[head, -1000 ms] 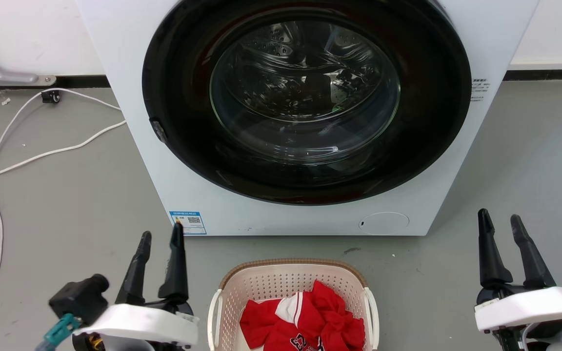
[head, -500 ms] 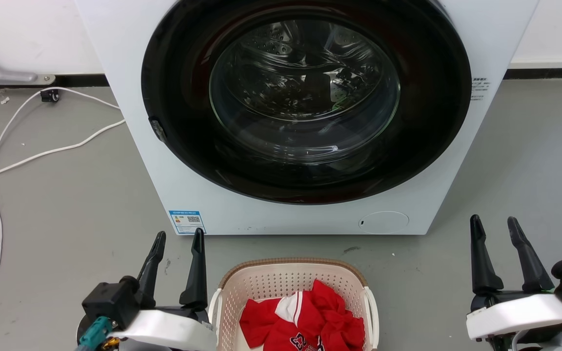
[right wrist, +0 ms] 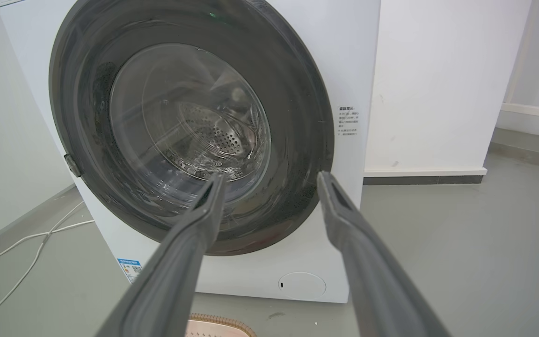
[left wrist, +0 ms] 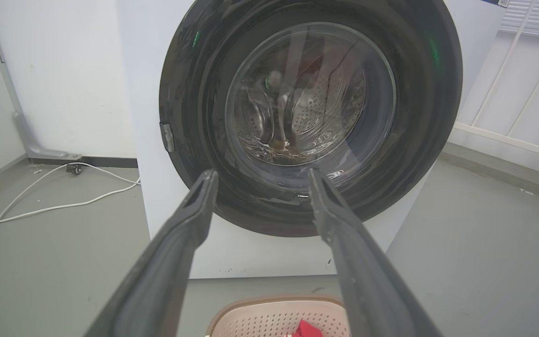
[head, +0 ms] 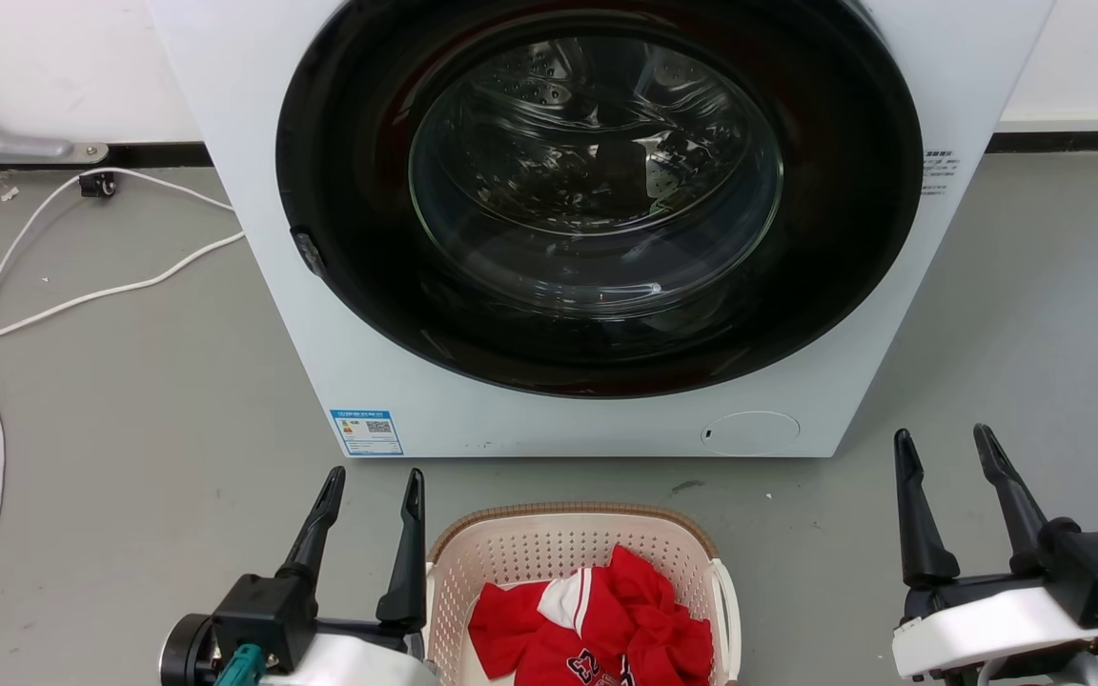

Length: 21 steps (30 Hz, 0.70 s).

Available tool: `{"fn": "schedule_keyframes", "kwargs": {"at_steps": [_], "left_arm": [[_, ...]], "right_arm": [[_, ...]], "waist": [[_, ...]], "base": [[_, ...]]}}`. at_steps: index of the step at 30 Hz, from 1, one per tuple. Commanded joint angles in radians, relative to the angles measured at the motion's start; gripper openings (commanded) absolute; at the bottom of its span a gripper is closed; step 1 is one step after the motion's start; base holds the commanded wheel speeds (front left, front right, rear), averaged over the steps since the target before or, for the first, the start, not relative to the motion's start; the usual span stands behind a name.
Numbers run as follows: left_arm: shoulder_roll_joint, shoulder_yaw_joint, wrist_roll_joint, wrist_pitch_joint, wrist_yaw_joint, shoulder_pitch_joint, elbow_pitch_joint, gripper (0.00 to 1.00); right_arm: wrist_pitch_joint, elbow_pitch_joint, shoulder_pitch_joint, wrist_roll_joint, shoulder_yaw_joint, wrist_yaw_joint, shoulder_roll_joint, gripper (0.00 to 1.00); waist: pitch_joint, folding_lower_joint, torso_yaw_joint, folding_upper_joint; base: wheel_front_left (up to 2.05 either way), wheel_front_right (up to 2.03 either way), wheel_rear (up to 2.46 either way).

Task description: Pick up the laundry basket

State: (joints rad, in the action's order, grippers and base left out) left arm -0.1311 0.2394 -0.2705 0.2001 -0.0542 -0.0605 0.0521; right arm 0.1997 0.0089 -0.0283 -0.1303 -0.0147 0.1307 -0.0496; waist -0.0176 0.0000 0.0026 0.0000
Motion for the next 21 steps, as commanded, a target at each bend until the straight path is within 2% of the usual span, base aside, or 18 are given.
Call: {"fn": "schedule_keyframes", "kwargs": {"at_steps": [1,11,21], "left_arm": [[-0.005,0.004,0.027,0.01,-0.006,-0.009,0.01,1.0],[0.035,-0.049,0.053,0.03,0.029,-0.035,0.019,1.0],[0.062,-0.078,0.159,0.05,0.08,-0.044,0.009,1.0]], "right_arm": [[0.011,-0.012,-0.004,0.03,0.004,0.0,-0.002,1.0],[0.032,-0.014,-0.01,0.056,-0.001,0.0,-0.002,1.0],[0.05,-0.02,-0.006,0.124,0.002,0.0,-0.001,1.0]], "waist": [[0.0,0.0,-0.001,0.0],[-0.002,0.0,-0.005,0.0],[-0.012,0.0,-0.004,0.0]], "base": [[0.0,0.0,0.0],[0.0,0.0,0.0],[0.0,0.0,0.0]]}}
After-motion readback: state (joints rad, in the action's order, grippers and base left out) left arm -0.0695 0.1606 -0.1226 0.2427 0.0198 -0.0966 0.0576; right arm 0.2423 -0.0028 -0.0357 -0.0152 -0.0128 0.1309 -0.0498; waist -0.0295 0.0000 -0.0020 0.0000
